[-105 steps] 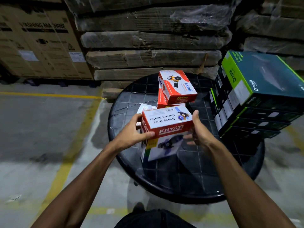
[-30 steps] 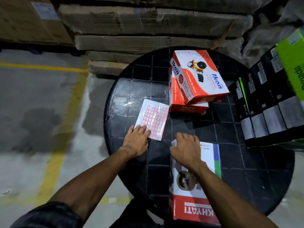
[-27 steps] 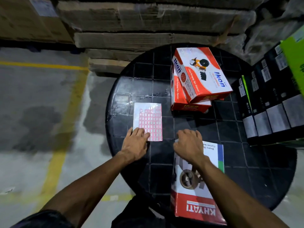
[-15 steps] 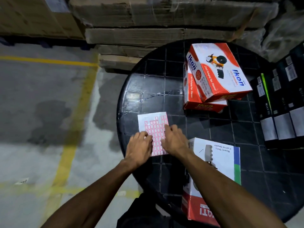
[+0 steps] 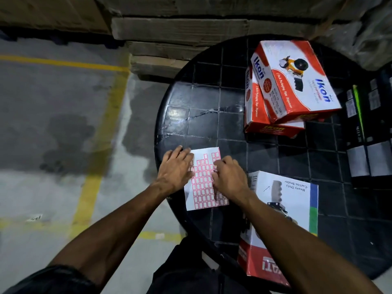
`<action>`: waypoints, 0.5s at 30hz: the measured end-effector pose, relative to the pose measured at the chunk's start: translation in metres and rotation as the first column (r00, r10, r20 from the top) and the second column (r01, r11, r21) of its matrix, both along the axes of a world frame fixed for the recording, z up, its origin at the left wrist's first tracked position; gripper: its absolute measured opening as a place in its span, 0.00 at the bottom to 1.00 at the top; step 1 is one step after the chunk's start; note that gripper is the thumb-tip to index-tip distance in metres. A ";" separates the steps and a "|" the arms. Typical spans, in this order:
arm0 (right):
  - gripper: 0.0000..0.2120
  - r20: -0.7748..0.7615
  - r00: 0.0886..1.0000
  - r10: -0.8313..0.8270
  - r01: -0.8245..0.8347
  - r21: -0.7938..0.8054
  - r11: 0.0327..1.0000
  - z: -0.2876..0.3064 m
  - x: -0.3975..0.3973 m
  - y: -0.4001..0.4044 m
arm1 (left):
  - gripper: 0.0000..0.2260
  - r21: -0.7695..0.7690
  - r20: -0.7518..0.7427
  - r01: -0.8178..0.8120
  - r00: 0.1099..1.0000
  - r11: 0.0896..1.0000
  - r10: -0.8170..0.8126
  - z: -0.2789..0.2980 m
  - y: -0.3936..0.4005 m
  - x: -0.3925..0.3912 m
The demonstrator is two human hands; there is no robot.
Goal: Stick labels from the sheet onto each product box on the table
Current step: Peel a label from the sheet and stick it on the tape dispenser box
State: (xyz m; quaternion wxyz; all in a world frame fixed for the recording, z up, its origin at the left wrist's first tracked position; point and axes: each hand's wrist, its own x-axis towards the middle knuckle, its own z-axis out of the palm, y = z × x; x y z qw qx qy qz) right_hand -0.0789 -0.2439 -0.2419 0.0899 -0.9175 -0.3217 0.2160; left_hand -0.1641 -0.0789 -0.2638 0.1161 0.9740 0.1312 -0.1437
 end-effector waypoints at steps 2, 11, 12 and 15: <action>0.19 -0.056 0.998 0.013 -0.010 0.053 0.999 0.001 0.004 0.011 | 0.30 -0.005 0.028 -0.049 0.998 0.999 0.049 -0.003 -0.001 -0.004; 0.22 -0.106 0.977 0.183 -0.176 0.072 0.982 -0.013 0.003 0.044 | 0.26 0.003 0.135 -0.098 0.986 0.995 0.097 -0.011 0.005 -0.019; 0.22 -0.097 0.978 0.187 -0.181 0.067 0.981 -0.014 0.003 0.044 | 0.26 -0.006 0.132 -0.088 0.987 0.996 0.088 -0.012 0.006 -0.021; 0.20 -0.072 0.977 0.203 -0.198 0.071 0.978 -0.017 0.003 0.043 | 0.28 -0.006 0.112 -0.048 0.993 0.999 0.048 -0.012 0.012 -0.024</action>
